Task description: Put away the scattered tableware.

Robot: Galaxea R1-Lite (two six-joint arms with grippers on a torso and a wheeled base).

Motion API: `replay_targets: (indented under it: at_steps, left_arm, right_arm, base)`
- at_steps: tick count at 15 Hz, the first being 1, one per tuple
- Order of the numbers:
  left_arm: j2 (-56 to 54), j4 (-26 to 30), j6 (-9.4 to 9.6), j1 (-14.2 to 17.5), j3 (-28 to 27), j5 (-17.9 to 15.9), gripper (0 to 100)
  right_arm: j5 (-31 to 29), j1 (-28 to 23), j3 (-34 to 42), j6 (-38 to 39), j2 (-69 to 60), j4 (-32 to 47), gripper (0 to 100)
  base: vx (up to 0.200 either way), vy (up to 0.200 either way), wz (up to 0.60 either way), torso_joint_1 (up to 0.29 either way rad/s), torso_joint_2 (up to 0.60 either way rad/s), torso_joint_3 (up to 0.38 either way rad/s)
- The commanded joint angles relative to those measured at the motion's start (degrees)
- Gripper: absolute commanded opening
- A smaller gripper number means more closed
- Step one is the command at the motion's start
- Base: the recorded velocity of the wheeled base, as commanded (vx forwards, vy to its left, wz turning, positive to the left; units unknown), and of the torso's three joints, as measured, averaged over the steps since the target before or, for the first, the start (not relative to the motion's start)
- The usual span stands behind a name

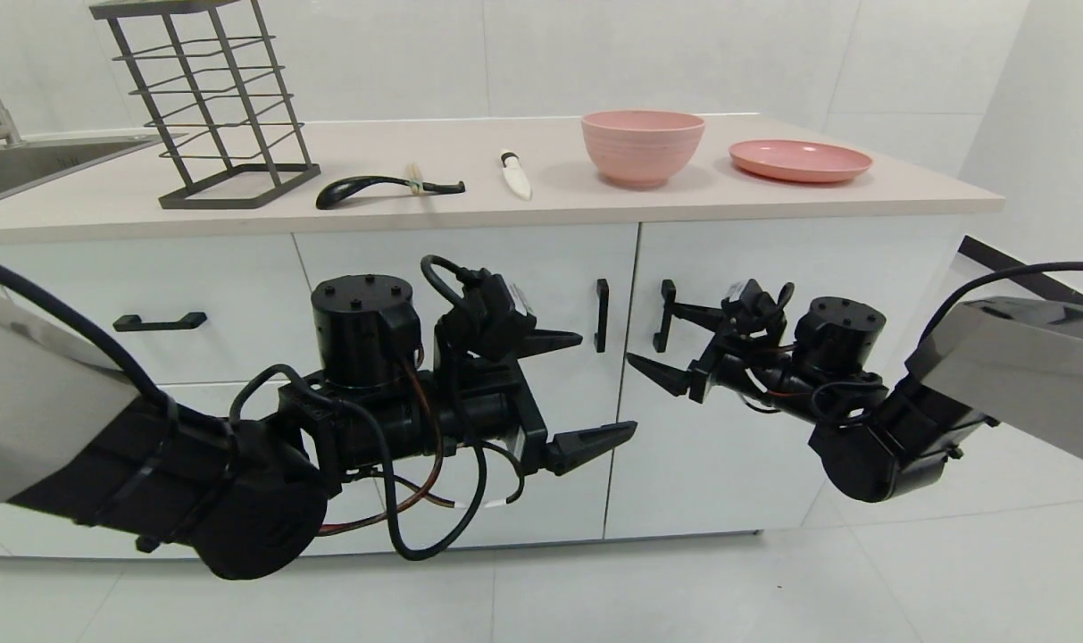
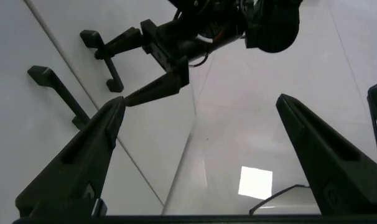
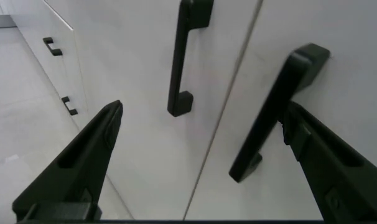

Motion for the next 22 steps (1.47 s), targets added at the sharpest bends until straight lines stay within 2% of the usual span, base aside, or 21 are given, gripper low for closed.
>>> replay_targets:
  at_steps: [1,5,9,10,13,15,17,18,19,21,22]
  left_arm:
    - [1.2,0.0,-0.56,-0.5,-1.2,0.1,100]
    - [2.7,0.0,-1.79,-0.7,-3.3,1.9,100]
    - [3.9,-0.1,-2.23,-0.8,-5.3,2.0,100]
    - [4.6,0.0,-2.23,-0.9,-7.1,1.9,100]
    - [7.5,-0.1,-2.23,-2.6,-10.9,1.8,100]
    - [9.9,-0.6,-2.23,-4.0,-14.3,1.8,100]
    - [15.6,-5.1,-2.32,-6.2,-20.7,1.8,100]
    - [16.4,-6.0,-2.5,-6.7,-21.8,1.9,100]
    - [19.2,-6.8,-5.05,-7.5,-25.9,3.5,100]
    - [22.1,-7.0,-6.72,-7.6,-31.0,8.0,100]
    - [22.8,-7.1,-6.98,-7.7,-32.6,7.8,100]
  right_arm:
    - [0.1,0.0,-0.9,0.0,0.6,0.0,100]
    - [4.3,1.0,-0.5,-0.4,1.3,-1.7,100]
    - [9.1,0.9,10.3,-0.5,-3.1,-6.8,100]
    - [9.8,0.7,15.3,-0.7,-6.8,-7.3,100]
    - [10.0,0.7,23.6,-0.8,-14.9,-7.3,100]
    - [9.9,1.1,27.2,-0.9,-17.6,-7.3,100]
    - [10.0,1.5,29.5,-1.4,-20.3,-7.2,100]
    - [10.0,1.5,29.9,-1.4,-20.7,-7.2,100]
    - [10.0,1.7,30.8,-1.4,-21.4,-7.2,100]
    - [10.0,2.0,31.1,-1.4,-21.5,-7.2,100]
    - [10.0,2.2,31.1,-1.4,-21.4,-7.2,100]
  base:
    - [0.0,0.0,0.0,0.0,0.0,0.0]
    - [0.0,0.0,0.0,0.0,0.0,0.0]
    - [0.0,0.0,0.0,0.0,0.0,0.0]
    - [0.0,0.0,0.0,0.0,0.0,0.0]
    - [0.0,0.0,0.0,0.0,0.0,0.0]
    - [0.0,0.0,0.0,0.0,0.0,0.0]
    - [0.0,0.0,0.0,0.0,0.0,0.0]
    - [0.0,0.0,0.0,0.0,0.0,0.0]
    - [0.0,0.0,0.0,0.0,0.0,0.0]
    - [0.0,0.0,0.0,0.0,0.0,0.0]
    - [0.0,0.0,0.0,0.0,0.0,0.0]
